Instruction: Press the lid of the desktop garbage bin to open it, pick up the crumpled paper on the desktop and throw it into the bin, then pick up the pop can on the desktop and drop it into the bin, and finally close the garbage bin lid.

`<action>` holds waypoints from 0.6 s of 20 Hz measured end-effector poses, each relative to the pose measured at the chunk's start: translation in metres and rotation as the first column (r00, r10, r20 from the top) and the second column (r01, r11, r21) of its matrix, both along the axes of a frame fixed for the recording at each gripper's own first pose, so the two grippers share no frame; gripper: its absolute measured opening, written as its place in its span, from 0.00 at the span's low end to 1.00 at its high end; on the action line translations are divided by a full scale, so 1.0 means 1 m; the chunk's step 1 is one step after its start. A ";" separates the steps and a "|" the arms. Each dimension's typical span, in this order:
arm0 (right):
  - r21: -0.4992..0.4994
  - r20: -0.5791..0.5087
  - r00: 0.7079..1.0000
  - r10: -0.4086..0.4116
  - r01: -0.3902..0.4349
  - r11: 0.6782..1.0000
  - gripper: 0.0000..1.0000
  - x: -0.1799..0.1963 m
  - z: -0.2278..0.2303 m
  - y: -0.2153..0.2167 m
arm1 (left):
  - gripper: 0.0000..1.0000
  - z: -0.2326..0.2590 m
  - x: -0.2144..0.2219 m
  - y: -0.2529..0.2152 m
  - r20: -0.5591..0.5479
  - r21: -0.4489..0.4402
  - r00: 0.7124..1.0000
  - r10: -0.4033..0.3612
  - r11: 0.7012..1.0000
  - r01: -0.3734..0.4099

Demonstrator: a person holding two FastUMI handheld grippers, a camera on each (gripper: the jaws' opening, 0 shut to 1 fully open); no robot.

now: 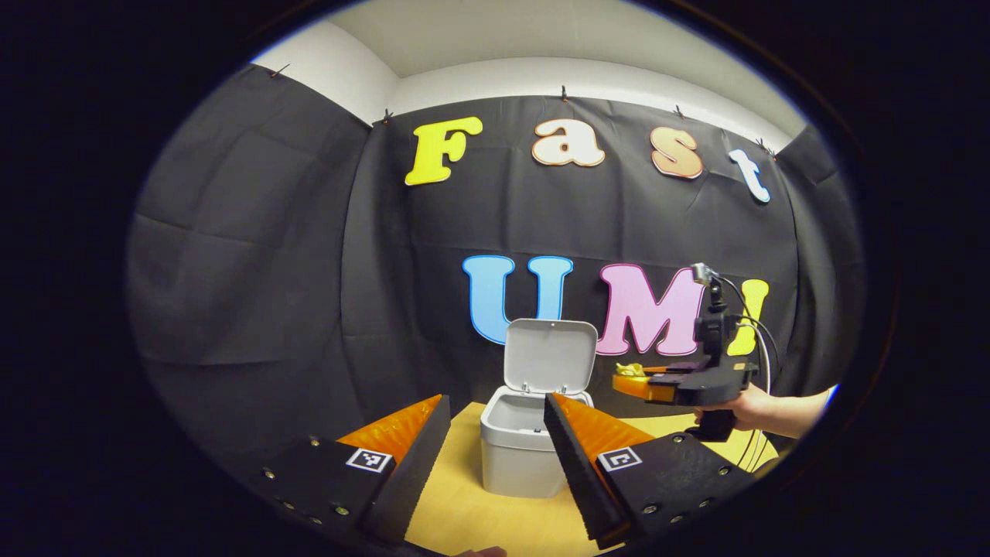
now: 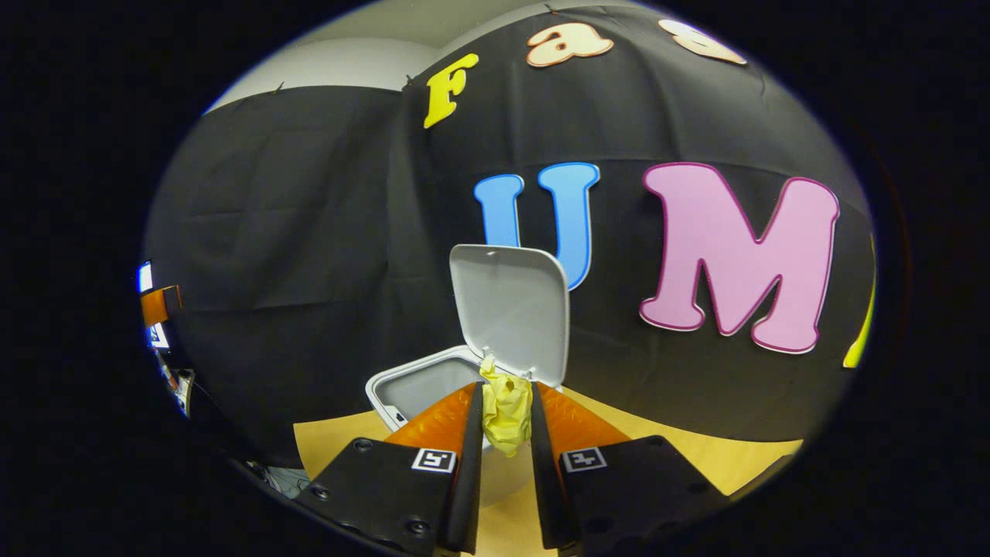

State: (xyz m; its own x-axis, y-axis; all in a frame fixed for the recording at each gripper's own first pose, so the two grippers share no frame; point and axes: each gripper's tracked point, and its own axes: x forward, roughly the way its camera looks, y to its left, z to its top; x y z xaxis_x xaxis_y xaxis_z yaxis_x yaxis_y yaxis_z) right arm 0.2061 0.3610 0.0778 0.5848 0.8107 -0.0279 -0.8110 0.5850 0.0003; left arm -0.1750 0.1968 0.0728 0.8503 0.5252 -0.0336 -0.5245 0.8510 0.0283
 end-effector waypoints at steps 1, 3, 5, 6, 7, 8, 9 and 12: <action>0.000 -0.005 1.000 0.010 -0.010 1.000 0.35 0.000 0.000 0.015 | 0.81 0.000 -0.005 0.000 -0.002 0.004 1.000 0.009 1.000 -0.009; -0.019 -0.014 1.000 0.020 -0.021 1.000 0.35 0.007 -0.007 0.039 | 0.81 0.000 -0.012 0.001 -0.002 0.005 1.000 0.028 1.000 -0.028; -0.062 -0.040 0.999 0.010 -0.012 0.998 0.22 0.018 -0.026 0.056 | 0.82 -0.001 -0.020 0.004 -0.003 0.006 0.999 0.047 0.999 -0.047; -0.078 -0.054 0.999 0.005 -0.010 0.997 0.35 0.023 -0.034 0.062 | 0.82 -0.001 -0.024 0.003 -0.003 0.007 0.999 0.054 0.998 -0.054; -0.090 -0.070 0.998 0.003 -0.009 0.996 0.35 0.027 -0.040 0.067 | 0.82 0.000 -0.027 0.003 -0.004 0.008 0.998 0.059 0.998 -0.059; -0.101 -0.090 0.996 0.000 -0.010 0.995 0.37 0.028 -0.047 0.070 | 0.82 -0.003 -0.029 0.002 -0.008 0.009 0.998 0.064 0.998 -0.064; -0.107 -0.102 0.995 -0.010 -0.001 0.994 0.38 0.030 -0.051 0.073 | 0.81 -0.005 -0.031 0.002 -0.012 0.010 0.998 0.069 0.998 -0.069; -0.102 -0.116 0.993 -0.002 -0.010 0.995 0.60 0.029 -0.053 0.078 | 0.82 -0.011 -0.029 -0.003 -0.015 -0.013 0.998 0.062 0.998 -0.062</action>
State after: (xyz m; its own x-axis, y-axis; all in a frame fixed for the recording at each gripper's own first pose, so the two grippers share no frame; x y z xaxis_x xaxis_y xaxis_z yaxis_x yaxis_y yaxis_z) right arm 0.2347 0.4387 0.0245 0.5692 0.8026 -0.1783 -0.8115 0.5833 0.0347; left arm -0.2045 0.1942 0.0622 0.8157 0.5760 -0.0539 -0.5755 0.8174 0.0250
